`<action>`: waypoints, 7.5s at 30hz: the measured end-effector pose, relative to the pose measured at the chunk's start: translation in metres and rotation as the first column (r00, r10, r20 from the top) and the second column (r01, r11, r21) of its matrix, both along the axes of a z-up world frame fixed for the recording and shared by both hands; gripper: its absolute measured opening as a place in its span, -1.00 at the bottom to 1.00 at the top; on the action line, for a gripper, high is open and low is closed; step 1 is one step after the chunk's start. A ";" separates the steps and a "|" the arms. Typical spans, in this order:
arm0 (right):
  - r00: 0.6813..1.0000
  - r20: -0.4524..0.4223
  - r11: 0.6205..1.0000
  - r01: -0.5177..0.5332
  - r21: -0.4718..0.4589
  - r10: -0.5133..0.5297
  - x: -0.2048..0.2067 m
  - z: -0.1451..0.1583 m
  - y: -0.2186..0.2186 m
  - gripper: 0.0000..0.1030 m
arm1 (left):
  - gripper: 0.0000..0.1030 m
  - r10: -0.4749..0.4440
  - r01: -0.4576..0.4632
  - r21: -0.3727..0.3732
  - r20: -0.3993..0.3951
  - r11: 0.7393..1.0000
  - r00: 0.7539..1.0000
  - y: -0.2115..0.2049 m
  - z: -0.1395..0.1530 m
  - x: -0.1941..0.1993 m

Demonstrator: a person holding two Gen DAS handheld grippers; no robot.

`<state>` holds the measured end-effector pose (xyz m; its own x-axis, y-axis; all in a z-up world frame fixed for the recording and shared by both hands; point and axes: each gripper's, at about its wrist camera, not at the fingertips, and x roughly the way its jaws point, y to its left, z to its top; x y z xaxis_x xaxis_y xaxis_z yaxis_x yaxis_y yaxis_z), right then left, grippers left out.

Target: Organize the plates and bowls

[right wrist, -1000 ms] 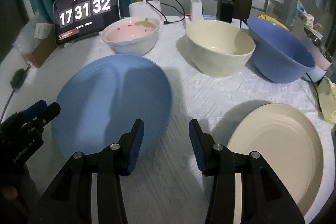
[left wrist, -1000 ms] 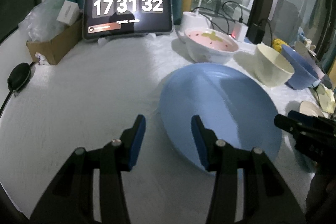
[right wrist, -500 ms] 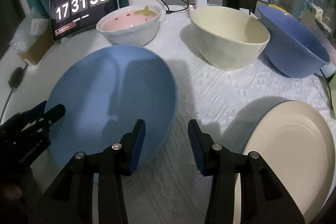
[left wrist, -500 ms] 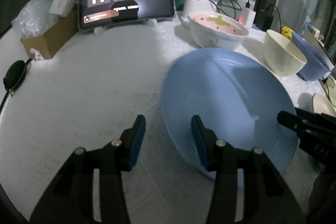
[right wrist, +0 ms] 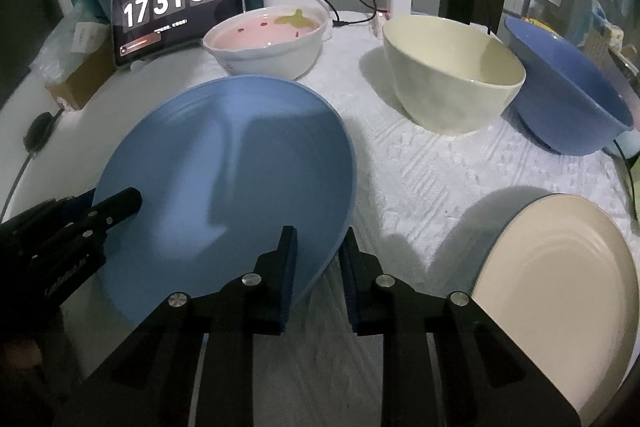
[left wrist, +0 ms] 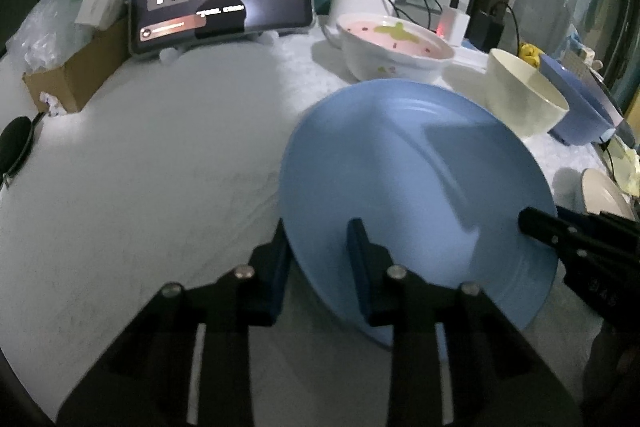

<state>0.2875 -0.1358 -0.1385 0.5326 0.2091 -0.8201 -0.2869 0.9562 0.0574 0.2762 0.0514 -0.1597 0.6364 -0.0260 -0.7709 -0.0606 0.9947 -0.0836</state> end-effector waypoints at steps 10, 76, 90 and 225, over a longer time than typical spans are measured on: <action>0.999 0.027 1.000 0.018 0.003 -0.018 -0.013 0.014 -0.008 -0.58 | -0.44 -0.014 0.015 -0.014 0.013 1.000 1.000 -0.008 0.008 -0.019; 0.957 0.093 0.955 0.261 0.143 -0.275 -0.088 0.037 -0.193 -0.58 | -0.43 -0.263 0.259 0.085 0.035 0.962 0.964 -0.189 0.045 -0.068; 0.940 0.087 0.937 0.316 0.152 -0.331 -0.095 0.032 -0.233 -0.58 | -0.40 -0.313 0.311 0.084 0.011 0.947 0.950 -0.226 0.039 -0.062; 0.999 0.032 0.990 0.009 0.142 -0.013 0.017 0.019 0.016 -0.26 | -0.26 0.077 -0.074 -0.077 0.040 0.994 0.996 0.028 0.013 -0.024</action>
